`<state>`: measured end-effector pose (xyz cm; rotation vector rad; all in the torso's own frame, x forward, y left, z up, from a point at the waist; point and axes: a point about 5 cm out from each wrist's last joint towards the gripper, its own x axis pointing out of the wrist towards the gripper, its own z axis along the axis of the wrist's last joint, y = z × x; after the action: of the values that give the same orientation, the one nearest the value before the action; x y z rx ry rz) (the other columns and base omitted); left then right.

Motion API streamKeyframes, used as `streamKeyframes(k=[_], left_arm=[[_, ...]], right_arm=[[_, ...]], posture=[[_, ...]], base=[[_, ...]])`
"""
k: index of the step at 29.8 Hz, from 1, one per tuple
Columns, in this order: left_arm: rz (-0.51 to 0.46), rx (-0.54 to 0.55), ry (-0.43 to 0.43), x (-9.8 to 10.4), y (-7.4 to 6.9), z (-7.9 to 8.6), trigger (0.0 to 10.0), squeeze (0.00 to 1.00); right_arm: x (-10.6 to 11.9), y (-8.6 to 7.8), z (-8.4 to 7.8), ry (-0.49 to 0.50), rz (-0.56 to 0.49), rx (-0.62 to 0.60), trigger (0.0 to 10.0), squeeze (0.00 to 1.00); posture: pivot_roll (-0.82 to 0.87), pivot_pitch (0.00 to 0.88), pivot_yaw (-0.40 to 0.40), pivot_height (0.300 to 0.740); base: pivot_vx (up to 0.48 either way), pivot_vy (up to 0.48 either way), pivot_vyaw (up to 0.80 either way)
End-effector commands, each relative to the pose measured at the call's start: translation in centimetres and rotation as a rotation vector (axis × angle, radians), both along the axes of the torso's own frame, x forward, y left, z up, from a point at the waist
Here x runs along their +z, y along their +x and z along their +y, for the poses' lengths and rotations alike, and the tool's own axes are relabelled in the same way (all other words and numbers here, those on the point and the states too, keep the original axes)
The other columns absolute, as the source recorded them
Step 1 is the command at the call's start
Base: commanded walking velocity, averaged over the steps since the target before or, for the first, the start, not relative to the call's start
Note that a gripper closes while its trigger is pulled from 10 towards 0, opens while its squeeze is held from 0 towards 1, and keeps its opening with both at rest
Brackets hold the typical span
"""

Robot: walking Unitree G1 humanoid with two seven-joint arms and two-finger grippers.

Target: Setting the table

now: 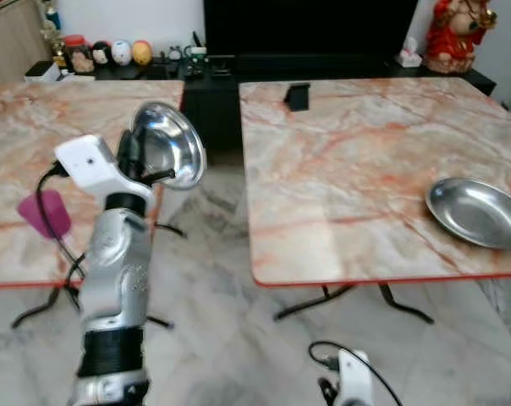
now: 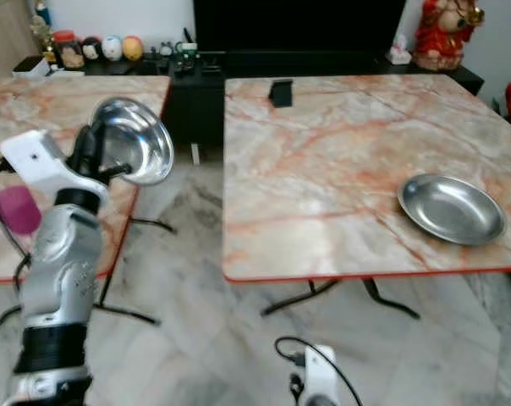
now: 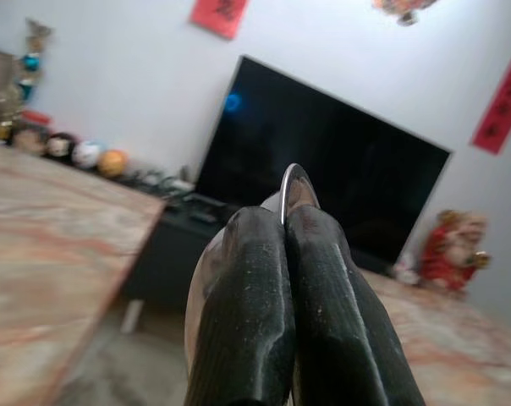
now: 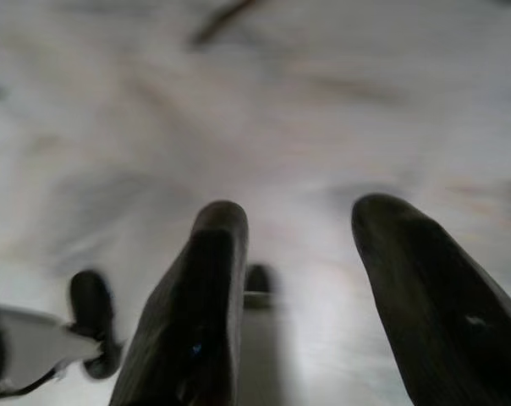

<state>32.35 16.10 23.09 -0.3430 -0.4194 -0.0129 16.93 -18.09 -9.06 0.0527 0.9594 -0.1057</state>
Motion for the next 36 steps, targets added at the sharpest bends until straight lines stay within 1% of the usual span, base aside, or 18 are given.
streamKeyframes(k=[1, 5, 12, 17, 22, 26, 36], left_arm=[[-0.014, 0.027, 0.008, 0.4, -0.1, 0.9, 10.0, 0.0], [-0.011, 0.027, 0.008, 0.4, -0.1, 0.9, 10.0, 0.0], [-0.008, 0.025, 0.01, 0.3, -0.1, 0.8, 10.0, 0.0], [-0.008, 0.024, 0.012, 0.3, -0.1, 0.8, 10.0, 0.0], [-0.006, 0.021, 0.013, 0.2, -0.1, 0.8, 10.0, 0.0], [-0.002, 0.019, 0.013, 0.1, -0.1, 0.8, 10.0, 0.0], [0.002, 0.015, 0.012, -0.1, -0.1, 0.6, 10.0, 0.0]], right_arm=[[-0.1, -0.1, 0.3, 0.026, -0.002, -0.002, 10.0, 0.0], [-0.2, -0.8, -0.7, 0.015, 0.007, -0.003, 10.0, 0.0], [-0.3, -1.0, -0.8, 0.008, 0.014, 0.018, 10.0, 0.0], [-0.3, -0.9, -0.2, 0.014, 0.016, 0.023, 10.0, 0.0], [-0.3, -0.7, 0.4, 0.025, 0.017, 0.018, 10.0, 0.0], [-0.3, -0.4, 1.5, 0.03, 0.016, 0.027, 10.0, 0.0], [-0.2, 0.0, 2.1, 0.029, 0.012, 0.036, 10.0, 0.0]], posture=[[0.08, 0.0, -0.03, 0.74], [0.07, 0.0, -0.027, 0.74], [0.07, 0.0, -0.028, 0.74], [0.07, 0.0, -0.027, 0.74], [0.07, 0.0, -0.024, 0.74], [0.07, 0.0, -0.023, 0.74], [0.06, 0.0, -0.025, 0.74]], base=[[0.0, -0.356, 0.0], [0.0, -0.36, 0.0], [0.0, -0.358, 0.0], [0.0, -0.357, 0.45], [0.0, -0.359, 0.0], [0.0, -0.357, 0.0], [0.0, -0.357, 0.0]])
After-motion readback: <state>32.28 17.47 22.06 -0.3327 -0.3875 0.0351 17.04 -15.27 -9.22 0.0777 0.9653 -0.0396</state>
